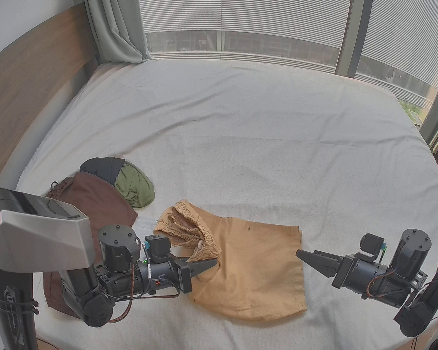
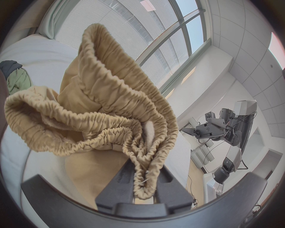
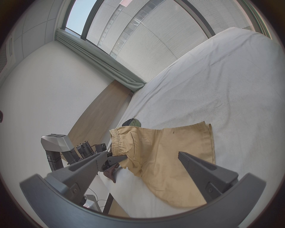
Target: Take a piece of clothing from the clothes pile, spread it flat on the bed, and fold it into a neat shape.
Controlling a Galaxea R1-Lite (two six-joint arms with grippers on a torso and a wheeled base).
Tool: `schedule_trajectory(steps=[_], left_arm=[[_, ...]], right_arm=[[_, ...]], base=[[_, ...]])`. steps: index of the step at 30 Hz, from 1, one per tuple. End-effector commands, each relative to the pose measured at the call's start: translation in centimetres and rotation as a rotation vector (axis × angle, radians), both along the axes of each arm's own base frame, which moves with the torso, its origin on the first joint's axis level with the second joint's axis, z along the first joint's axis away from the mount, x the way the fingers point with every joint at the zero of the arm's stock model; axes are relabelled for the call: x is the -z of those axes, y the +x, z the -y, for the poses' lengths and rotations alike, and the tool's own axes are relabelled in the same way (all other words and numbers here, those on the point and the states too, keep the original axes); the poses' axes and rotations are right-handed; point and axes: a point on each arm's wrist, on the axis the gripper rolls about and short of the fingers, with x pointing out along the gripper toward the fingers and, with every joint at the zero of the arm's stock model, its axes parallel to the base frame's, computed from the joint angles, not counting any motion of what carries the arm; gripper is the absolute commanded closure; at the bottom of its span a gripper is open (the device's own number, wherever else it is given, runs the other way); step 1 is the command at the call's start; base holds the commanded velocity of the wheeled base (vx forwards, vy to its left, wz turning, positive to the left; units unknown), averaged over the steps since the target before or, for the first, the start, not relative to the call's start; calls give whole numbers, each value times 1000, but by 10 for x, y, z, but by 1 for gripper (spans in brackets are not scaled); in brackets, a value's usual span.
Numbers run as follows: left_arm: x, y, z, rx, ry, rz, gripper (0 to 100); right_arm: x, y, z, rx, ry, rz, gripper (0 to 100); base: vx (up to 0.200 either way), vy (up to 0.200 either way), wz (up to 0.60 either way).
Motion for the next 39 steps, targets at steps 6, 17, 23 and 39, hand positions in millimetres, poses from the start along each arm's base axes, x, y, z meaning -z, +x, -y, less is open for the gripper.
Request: schedule_trajectory(steps=[6,17,23,39], left_arm=[[11,3,21,48,-7,-6,100],[9,-3,42,104,-51,-37,100],[8,-8,59,150,-83,-60,100],[30,-10,76,180,-69,-103,100]], right_arm=[[-6,3,3,15,13,26,0],[-10,8,5,35,22,48,0],[-11,9,5,38,25,55,0],[-16,13,7,52,35,77,0]], base=[[0,0,0],[0,0,0],[0,0,0],[0,0,0]])
